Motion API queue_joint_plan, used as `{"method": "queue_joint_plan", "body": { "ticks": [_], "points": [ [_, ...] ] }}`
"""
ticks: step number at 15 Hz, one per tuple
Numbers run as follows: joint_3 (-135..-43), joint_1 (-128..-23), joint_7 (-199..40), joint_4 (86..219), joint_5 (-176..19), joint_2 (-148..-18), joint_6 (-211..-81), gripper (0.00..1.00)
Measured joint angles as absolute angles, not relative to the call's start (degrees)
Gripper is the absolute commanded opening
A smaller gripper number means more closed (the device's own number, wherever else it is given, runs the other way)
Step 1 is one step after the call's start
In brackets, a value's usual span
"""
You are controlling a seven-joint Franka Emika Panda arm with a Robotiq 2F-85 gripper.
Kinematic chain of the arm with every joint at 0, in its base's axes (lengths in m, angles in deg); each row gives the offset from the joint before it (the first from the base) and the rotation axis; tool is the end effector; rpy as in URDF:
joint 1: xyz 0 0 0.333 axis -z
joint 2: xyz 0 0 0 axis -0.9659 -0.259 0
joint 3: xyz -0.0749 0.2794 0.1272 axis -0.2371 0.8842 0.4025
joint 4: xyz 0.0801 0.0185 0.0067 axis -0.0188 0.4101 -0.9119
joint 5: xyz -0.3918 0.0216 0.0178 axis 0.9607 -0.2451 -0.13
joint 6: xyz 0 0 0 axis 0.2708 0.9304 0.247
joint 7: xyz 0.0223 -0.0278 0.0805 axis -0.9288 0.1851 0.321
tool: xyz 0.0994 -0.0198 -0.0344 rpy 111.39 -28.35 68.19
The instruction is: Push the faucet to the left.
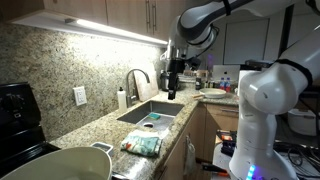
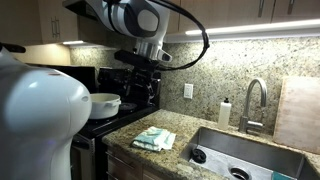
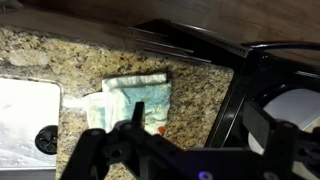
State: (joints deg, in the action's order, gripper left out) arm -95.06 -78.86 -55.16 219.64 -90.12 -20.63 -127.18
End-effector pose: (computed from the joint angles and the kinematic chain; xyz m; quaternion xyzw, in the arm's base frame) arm 0.3080 -0.0203 0.4279 -0.9850 -0.1106 -0.0356 0.1277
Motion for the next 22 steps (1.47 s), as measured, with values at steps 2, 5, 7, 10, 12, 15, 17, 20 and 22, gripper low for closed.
{"method": "queue_joint_plan", "body": {
  "ticks": [2,5,7,10,12,15,17,20,22],
  "points": [
    [-95.1,-78.8,-55.2,219.6,-90.1,-20.6,-128.7,1.00],
    [-96.4,-78.6,-54.1,219.4,-90.1,-20.6,-133.8,1.00],
    [-98.1,-77.8,-52.5,219.3,-89.7,-20.6,-136.8,1.00],
    [-101.8,-75.5,-50.5,218.7,-88.1,-20.8,-140.2,1.00],
    [-104.7,-74.0,-48.5,217.6,-87.3,-21.3,-142.7,1.00],
    [-109.4,-73.5,-44.9,215.0,-87.3,-22.5,-147.9,1.00],
    [-112.6,-74.1,-42.8,212.4,-87.4,-23.9,-151.4,1.00],
    [-116.2,-75.5,-42.3,208.4,-88.4,-26.4,-157.0,1.00],
    [-117.4,-75.5,-43.0,206.2,-89.0,-28.4,-159.9,1.00]
  ]
}}
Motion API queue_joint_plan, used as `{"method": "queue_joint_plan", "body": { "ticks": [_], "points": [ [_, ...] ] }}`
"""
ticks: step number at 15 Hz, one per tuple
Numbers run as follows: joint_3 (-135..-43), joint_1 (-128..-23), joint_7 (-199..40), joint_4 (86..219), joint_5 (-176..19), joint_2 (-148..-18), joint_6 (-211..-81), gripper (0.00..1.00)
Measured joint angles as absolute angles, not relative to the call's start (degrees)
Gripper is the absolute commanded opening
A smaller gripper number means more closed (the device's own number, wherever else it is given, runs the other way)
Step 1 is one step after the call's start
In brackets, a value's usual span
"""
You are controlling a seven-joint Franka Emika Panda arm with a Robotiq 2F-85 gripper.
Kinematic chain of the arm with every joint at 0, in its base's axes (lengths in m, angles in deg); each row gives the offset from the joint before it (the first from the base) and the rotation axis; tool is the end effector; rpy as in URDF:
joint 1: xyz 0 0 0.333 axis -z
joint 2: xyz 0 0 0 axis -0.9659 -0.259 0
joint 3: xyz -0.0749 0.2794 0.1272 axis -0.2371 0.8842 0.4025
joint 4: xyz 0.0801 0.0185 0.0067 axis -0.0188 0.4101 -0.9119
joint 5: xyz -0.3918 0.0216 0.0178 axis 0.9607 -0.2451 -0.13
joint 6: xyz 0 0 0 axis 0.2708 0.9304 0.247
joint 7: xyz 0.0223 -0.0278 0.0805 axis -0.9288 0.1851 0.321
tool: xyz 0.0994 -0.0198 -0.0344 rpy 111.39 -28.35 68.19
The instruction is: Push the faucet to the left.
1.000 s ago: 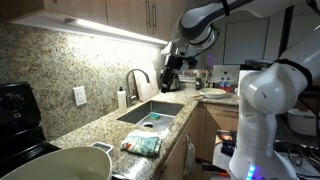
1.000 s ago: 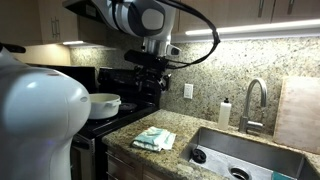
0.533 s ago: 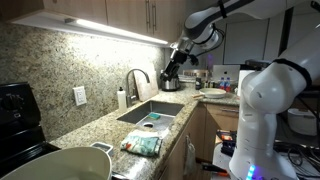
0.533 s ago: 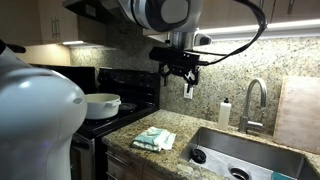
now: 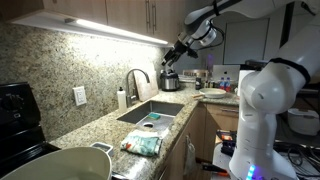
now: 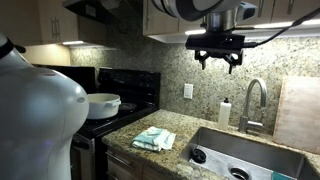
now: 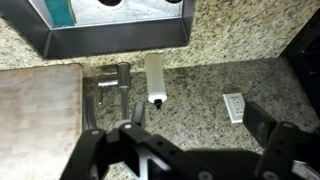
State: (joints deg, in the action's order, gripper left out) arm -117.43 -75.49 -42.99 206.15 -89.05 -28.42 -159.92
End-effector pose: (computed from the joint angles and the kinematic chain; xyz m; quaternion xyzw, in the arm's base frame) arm 0.3427 -0.2451 0.5225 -0.9316 0.0467 -0.3581 0.0403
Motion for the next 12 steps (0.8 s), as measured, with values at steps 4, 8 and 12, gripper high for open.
{"method": "queue_joint_plan", "body": {
  "ticks": [4,8,12],
  "points": [
    [-117.8,-75.5,-43.5,204.8,-89.5,-30.3,-161.0,1.00],
    [-118.7,-75.9,-43.3,204.2,-89.5,-30.6,-161.0,1.00],
    [-121.6,-78.1,-42.7,198.6,-89.5,-32.8,-160.7,1.00]
  ]
}}
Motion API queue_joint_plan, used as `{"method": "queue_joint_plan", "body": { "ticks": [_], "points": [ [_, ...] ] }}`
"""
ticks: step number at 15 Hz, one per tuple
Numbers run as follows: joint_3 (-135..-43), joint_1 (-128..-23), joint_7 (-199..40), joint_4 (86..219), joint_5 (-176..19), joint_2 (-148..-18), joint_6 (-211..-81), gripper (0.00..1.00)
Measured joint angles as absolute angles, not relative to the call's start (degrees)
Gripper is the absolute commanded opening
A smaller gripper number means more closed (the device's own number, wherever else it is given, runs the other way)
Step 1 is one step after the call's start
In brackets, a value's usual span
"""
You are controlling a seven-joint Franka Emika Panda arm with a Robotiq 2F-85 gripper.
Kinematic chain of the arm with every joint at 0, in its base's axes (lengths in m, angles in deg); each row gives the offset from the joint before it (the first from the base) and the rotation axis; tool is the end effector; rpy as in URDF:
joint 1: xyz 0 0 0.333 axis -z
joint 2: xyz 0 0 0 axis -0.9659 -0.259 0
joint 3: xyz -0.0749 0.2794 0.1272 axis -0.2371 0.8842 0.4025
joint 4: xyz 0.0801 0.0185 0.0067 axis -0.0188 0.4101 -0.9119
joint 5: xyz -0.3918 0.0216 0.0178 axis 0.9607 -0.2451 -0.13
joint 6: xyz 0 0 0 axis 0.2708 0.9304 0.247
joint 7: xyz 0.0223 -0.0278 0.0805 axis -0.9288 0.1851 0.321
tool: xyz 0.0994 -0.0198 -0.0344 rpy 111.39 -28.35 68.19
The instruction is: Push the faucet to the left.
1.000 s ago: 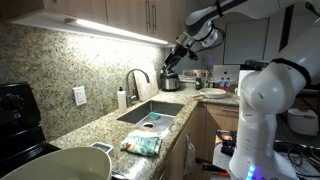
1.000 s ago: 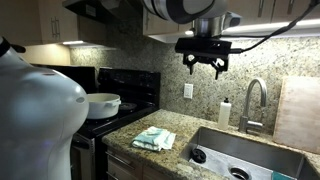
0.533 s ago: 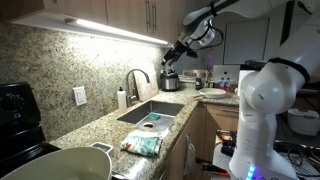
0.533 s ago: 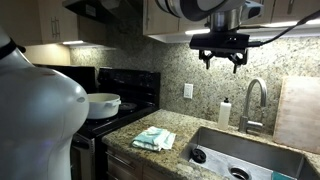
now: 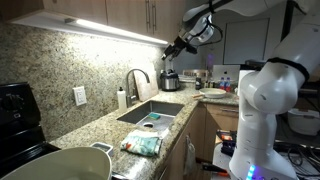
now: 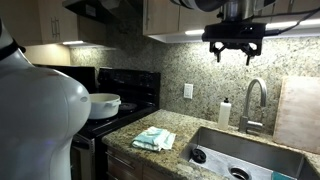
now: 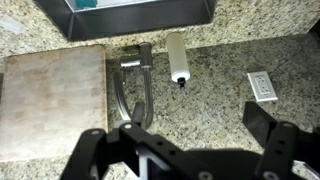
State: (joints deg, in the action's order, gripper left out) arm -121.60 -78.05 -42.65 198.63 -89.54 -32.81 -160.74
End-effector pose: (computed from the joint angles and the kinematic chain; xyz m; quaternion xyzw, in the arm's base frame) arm 0.3555 -0.2853 0.5510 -0.9216 0.0714 -0.3809 0.0206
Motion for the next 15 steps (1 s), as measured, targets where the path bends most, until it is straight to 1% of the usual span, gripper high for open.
{"method": "queue_joint_plan", "body": {
  "ticks": [6,10,13,15],
  "points": [
    [-128.7,-82.1,-42.3,187.9,-93.6,-42.1,-155.3,1.00],
    [-136.1,-83.4,-36.5,182.2,-100.8,-50.3,-150.5,1.00],
    [-142.9,-86.4,-31.2,178.5,-105.4,-55.4,-146.3,1.00],
    [-144.9,-87.6,-29.5,176.9,-106.8,-57.4,-144.8,1.00]
  ]
}}
